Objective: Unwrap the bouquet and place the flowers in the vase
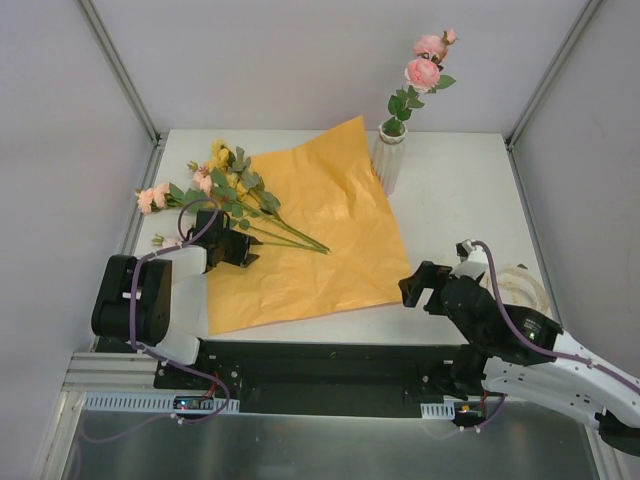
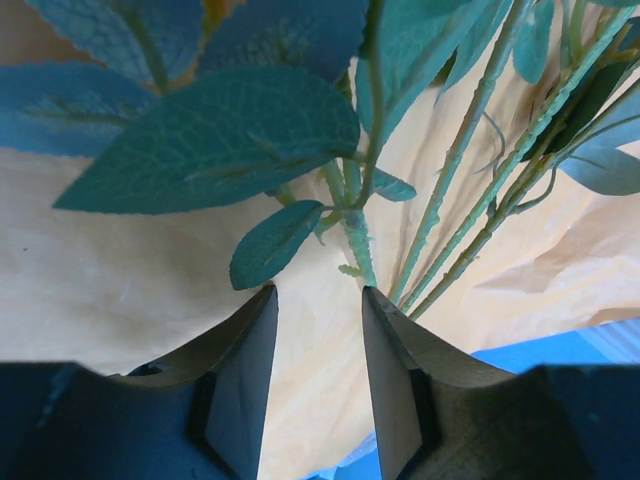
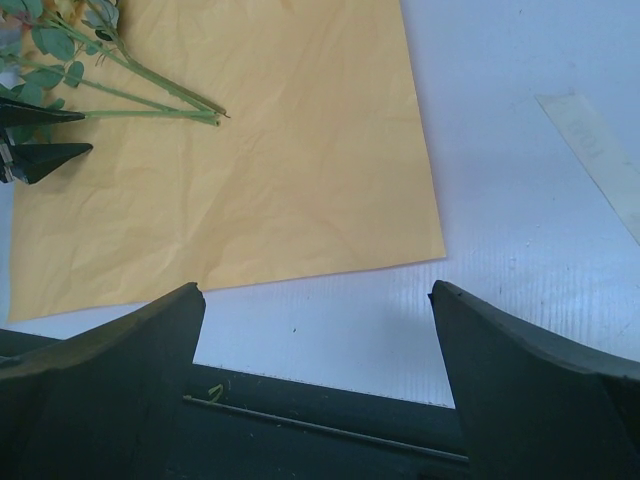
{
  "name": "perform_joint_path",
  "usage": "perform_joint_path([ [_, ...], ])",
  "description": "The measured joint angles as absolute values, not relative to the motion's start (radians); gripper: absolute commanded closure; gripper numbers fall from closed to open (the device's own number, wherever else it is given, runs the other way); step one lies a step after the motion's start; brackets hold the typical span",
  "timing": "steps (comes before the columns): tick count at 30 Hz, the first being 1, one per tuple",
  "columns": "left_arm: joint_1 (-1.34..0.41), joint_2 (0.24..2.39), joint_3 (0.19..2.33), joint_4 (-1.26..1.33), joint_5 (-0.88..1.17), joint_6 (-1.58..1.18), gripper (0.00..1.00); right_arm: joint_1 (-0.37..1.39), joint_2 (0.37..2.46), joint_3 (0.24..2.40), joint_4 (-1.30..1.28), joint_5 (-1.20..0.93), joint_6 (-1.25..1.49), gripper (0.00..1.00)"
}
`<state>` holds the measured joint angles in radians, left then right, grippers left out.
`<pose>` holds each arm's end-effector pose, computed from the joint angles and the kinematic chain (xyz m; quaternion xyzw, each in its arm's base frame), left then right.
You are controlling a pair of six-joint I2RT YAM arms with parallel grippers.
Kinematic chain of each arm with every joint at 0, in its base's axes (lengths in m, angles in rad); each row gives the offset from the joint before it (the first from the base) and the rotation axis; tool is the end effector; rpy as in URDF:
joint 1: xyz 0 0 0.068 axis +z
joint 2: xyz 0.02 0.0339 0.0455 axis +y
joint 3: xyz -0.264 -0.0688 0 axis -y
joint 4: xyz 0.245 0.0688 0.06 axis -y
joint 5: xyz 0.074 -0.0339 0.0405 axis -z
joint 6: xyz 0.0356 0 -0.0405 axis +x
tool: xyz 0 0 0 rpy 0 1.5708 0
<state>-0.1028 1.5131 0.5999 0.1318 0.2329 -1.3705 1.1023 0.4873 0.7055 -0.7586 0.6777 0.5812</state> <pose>0.2768 -0.0368 0.1433 -0.5070 0.7652 -0.3360 0.2108 0.0651 0.0793 0.2964 -0.0532 0.8352 0.1539 0.5253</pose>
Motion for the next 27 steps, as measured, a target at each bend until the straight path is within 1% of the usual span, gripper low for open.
perform_joint_path([
  [6,-0.103,1.486,0.593,0.136,0.198,-1.376,0.65,1.102,0.507,0.705,-0.765,0.677,0.594,0.01],
  [10,-0.103,1.409,0.58,0.134,0.146,-1.377,0.59,1.104,0.546,0.705,-0.761,0.675,0.594,0.01],
  [12,-0.103,1.389,0.581,0.136,0.123,-1.38,0.59,1.104,0.562,0.705,-0.755,0.672,0.593,0.01],
  [19,-0.103,1.446,0.616,0.118,0.117,-1.415,0.57,1.104,0.579,0.705,-0.744,0.669,0.594,0.01],
  [24,-0.103,1.516,0.67,0.11,0.117,-1.435,0.58,1.105,0.569,0.705,-0.745,0.669,0.594,0.01],
  [27,-0.103,1.538,0.696,0.101,0.108,-1.441,0.64,1.105,0.565,0.705,-0.745,0.67,0.594,0.01],
])
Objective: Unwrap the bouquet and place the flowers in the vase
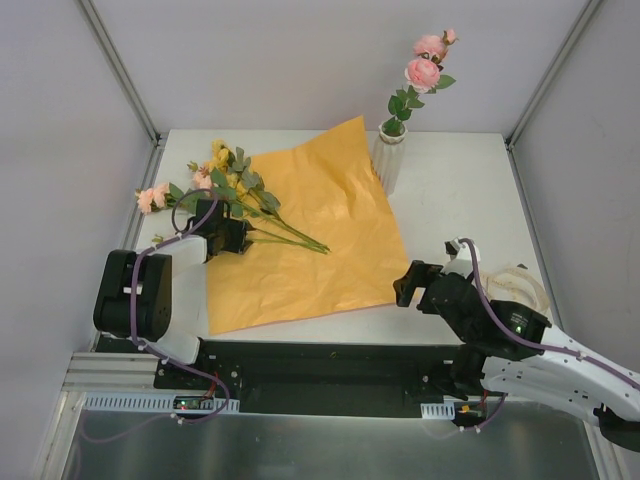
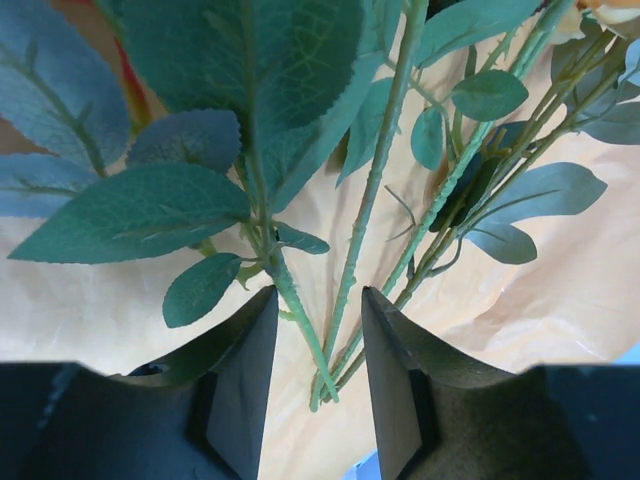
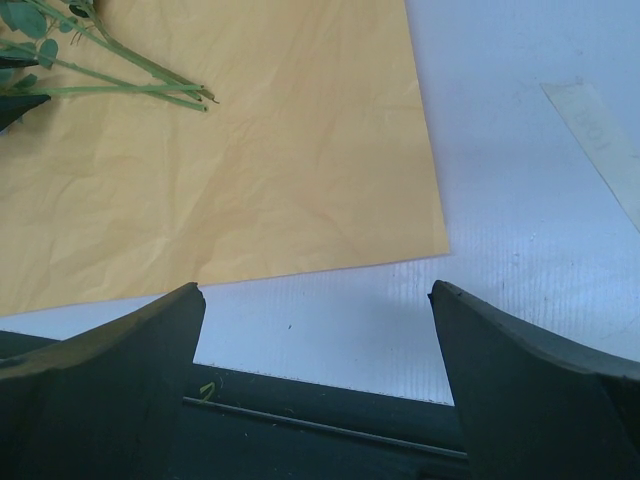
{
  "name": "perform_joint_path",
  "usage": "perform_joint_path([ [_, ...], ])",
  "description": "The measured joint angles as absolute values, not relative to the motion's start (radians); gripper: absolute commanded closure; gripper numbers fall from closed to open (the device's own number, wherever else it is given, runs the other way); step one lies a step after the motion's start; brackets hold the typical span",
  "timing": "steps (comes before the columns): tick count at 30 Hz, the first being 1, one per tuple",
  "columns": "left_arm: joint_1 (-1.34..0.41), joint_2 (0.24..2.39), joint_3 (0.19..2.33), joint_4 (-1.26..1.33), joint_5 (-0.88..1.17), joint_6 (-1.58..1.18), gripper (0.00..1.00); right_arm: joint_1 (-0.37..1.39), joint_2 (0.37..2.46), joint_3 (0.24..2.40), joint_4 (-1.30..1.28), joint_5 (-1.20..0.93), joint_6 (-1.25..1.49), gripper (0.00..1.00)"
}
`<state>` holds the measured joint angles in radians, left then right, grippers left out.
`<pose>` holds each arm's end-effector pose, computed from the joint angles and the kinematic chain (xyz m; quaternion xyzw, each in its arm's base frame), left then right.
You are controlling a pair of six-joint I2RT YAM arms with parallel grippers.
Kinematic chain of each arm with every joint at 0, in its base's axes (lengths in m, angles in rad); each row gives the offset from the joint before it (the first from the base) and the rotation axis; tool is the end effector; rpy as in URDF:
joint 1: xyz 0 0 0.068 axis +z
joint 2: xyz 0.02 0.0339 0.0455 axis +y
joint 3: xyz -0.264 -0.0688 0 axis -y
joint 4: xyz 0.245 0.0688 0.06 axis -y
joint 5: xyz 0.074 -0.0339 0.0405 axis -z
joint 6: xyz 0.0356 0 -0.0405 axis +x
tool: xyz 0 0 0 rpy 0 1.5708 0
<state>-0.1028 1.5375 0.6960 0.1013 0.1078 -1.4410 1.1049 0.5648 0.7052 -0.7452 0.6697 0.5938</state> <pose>0.2980 -0.0346 0.1609 -0.5497 0.7301 -0.3163 0.2543 0.0714 0.0928 0.2906 -0.0638 0.8478 0.1371 0.5082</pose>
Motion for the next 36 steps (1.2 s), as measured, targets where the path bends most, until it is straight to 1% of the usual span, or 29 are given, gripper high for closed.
perform_joint_path([
  [1,-0.103,1.541,0.7,0.096,0.1,-1.444,0.66,1.105,0.565,0.705,-0.745,0.67,0.594,0.01],
  [11,-0.103,1.589,0.725,0.038,0.074,-1.449,0.68,1.106,0.572,0.705,-0.745,0.669,0.593,0.01],
  [14,-0.103,1.597,0.74,0.022,0.066,-1.446,0.74,1.107,0.58,0.705,-0.745,0.669,0.593,0.01],
  [15,-0.103,1.599,0.742,0.017,0.065,-1.444,0.79,1.108,0.582,0.705,-0.745,0.669,0.593,0.01],
  [19,-0.103,1.599,0.742,0.004,0.058,-1.437,0.84,1.111,0.587,0.705,-0.745,0.669,0.593,0.01],
  [21,-0.103,1.599,0.742,0.0,0.056,-1.435,0.89,1.111,0.588,0.705,-0.745,0.669,0.593,0.01],
  [22,-0.103,1.599,0.742,0.0,0.054,-1.433,0.94,1.111,0.589,0.705,-0.745,0.669,0.593,0.01],
  [24,-0.103,1.599,0.742,0.0,0.054,-1.432,0.99,1.111,0.589,0.705,-0.745,0.669,0.593,0.01],
  [30,-0.103,1.557,0.743,-0.015,0.055,-1.427,1.0,1.111,0.589,0.705,-0.745,0.67,0.593,0.01],
  [36,-0.103,1.356,0.726,-0.027,0.054,-1.427,1.0,1.112,0.589,0.705,-0.745,0.67,0.594,0.01],
])
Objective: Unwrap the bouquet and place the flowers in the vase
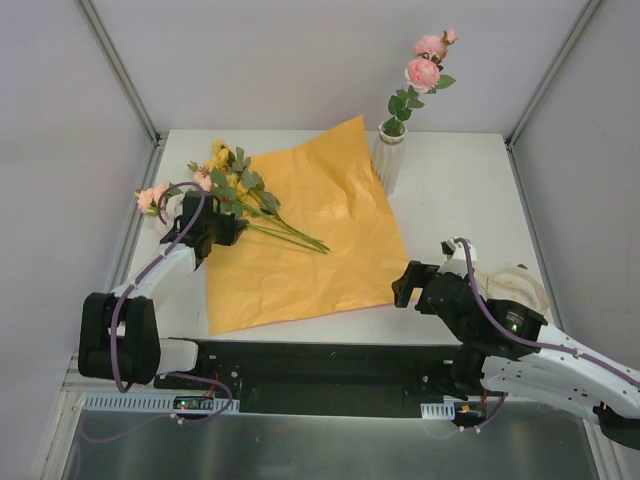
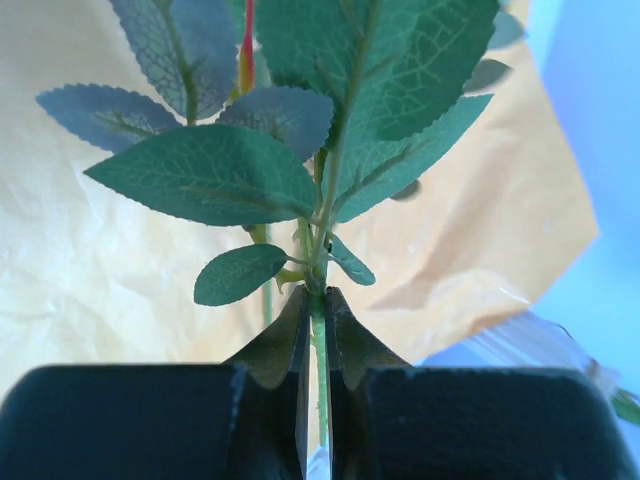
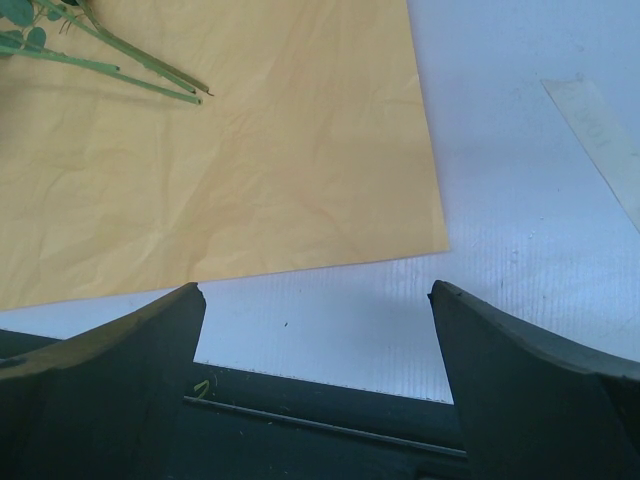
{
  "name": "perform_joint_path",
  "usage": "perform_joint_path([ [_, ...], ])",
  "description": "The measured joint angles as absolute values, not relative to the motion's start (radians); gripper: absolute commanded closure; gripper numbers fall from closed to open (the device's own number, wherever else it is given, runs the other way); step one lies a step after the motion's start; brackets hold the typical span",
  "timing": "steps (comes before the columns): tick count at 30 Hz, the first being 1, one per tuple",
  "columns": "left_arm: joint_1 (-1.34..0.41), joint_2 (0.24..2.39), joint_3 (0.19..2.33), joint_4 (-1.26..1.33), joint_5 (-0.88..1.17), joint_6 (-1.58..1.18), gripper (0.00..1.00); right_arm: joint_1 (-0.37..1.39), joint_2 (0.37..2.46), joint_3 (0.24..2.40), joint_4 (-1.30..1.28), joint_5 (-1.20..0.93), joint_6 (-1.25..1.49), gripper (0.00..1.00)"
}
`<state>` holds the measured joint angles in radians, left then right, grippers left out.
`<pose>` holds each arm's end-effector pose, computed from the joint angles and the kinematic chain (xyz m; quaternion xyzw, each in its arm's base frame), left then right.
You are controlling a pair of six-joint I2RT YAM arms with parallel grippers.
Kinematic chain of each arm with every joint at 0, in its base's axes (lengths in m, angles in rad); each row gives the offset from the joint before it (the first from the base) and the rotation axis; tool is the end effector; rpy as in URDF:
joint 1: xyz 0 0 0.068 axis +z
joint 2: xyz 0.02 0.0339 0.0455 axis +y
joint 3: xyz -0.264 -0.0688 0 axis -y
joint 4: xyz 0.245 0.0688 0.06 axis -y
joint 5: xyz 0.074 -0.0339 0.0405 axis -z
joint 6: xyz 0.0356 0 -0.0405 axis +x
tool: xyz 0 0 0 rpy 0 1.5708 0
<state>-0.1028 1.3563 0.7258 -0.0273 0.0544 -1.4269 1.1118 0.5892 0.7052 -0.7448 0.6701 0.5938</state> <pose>0.2821 -0.0310 0.2085 -0.5421 0.7151 -0.3227 0.3010 0.0727 0.0972 0.2882 -0.0713 0.8517 0.1300 0.5026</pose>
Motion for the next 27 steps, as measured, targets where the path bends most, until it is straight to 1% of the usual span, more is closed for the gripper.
perform_joint_path([
  [6,-0.103,1.139,0.688,-0.046,0.06,-1.381,1.0,1.112,0.589,0.706,-0.745,0.675,0.592,0.01],
  [11,-0.103,1.074,0.714,-0.064,0.137,-1.22,1.0,1.112,0.594,0.722,-0.745,0.677,0.553,0.01],
  [16,-0.12,1.103,0.852,-0.065,0.345,-0.943,1.0,1.113,0.636,0.777,-0.733,0.667,0.469,0.01],
  [21,-0.244,1.149,1.014,-0.04,0.587,-0.712,1.0,1.111,0.734,0.859,-0.685,0.598,0.366,0.02],
  [22,-0.279,1.156,1.038,-0.039,0.626,-0.665,1.0,1.107,0.762,0.883,-0.674,0.561,0.342,0.02],
  [24,-0.339,1.161,1.066,-0.043,0.685,-0.575,1.0,1.095,0.825,0.948,-0.655,0.487,0.298,0.05],
  [27,-0.405,1.16,1.07,-0.058,0.758,-0.459,1.0,1.046,0.915,1.063,-0.626,0.347,0.244,0.07],
])
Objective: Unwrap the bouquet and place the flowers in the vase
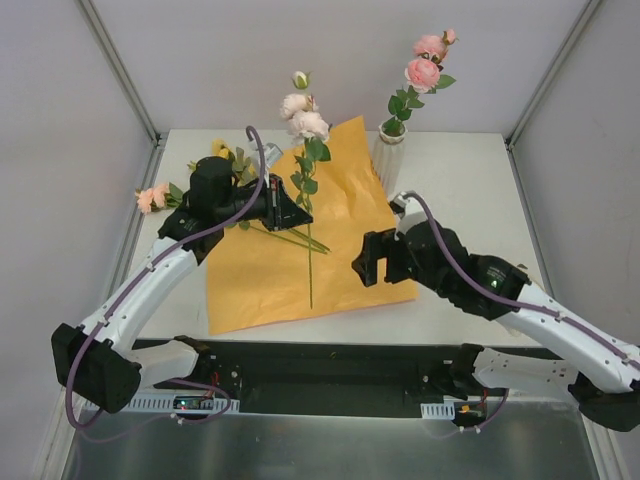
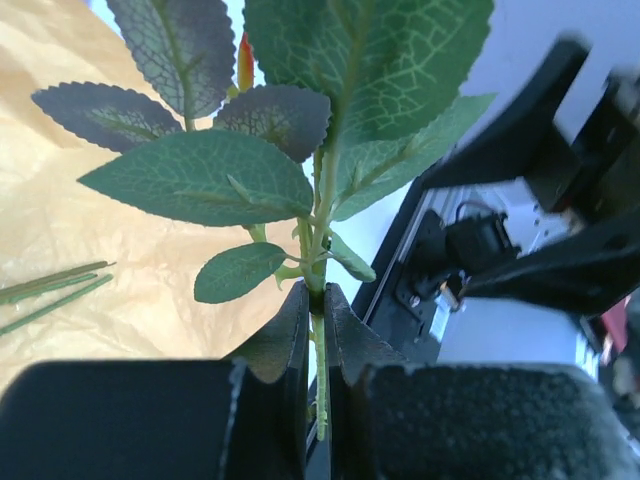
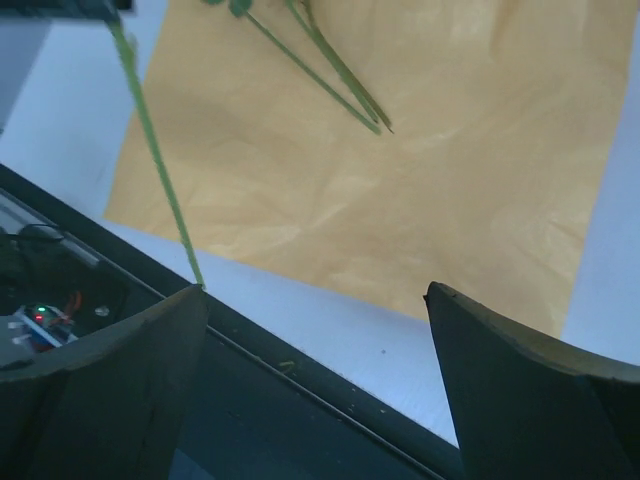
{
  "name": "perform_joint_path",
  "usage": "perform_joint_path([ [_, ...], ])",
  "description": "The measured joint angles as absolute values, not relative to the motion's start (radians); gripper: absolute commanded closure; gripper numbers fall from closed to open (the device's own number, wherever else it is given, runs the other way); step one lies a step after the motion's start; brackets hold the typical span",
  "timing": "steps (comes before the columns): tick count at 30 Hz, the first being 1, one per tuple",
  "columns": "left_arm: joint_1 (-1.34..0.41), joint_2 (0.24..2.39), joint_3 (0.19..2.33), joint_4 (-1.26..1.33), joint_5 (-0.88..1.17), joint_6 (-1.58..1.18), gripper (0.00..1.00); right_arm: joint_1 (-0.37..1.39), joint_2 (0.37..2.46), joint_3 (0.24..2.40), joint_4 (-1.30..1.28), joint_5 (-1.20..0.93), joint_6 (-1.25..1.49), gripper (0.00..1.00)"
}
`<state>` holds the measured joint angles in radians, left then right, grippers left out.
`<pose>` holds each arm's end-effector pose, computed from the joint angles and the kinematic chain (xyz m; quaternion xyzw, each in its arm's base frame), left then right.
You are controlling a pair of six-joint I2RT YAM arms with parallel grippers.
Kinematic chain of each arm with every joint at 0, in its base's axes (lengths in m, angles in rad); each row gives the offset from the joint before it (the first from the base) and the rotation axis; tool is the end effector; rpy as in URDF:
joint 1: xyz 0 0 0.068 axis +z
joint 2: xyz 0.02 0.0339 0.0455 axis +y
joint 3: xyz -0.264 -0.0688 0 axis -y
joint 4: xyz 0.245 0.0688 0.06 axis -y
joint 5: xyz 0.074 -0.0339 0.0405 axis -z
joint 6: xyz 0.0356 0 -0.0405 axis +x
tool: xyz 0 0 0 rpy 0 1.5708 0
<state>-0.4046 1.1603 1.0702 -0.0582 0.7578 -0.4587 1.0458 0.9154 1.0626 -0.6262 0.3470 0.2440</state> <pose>0.2320 -0.1260 0.3785 0.2223 0.7101 -0.5082 0.4336 0.1047 0.1566 0.3686 -0.2460 0.8101 0.1895 0.4974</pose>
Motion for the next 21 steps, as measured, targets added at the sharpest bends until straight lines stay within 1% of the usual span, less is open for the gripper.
perform_joint_path([
  [4,-0.445,1.149,1.052,-0.072,0.808,-0.347,1.0,0.975,1.011,1.219,-0.611,0.202,0.197,0.07],
  [11,-0.466,1.111,1.003,-0.096,0.831,-0.271,1.0,0.936,1.143,1.437,-0.568,0.078,0.114,0.09],
  [15,-0.467,1.103,1.0,-0.098,0.836,-0.258,1.0,0.933,1.208,1.472,-0.507,0.047,0.088,0.12],
  [17,-0.471,1.101,1.0,-0.098,0.837,-0.254,1.0,0.933,1.235,1.472,-0.482,0.04,0.084,0.17],
  [21,-0.485,1.099,0.999,-0.099,0.838,-0.249,1.0,0.933,1.285,1.472,-0.435,0.043,0.083,0.2],
])
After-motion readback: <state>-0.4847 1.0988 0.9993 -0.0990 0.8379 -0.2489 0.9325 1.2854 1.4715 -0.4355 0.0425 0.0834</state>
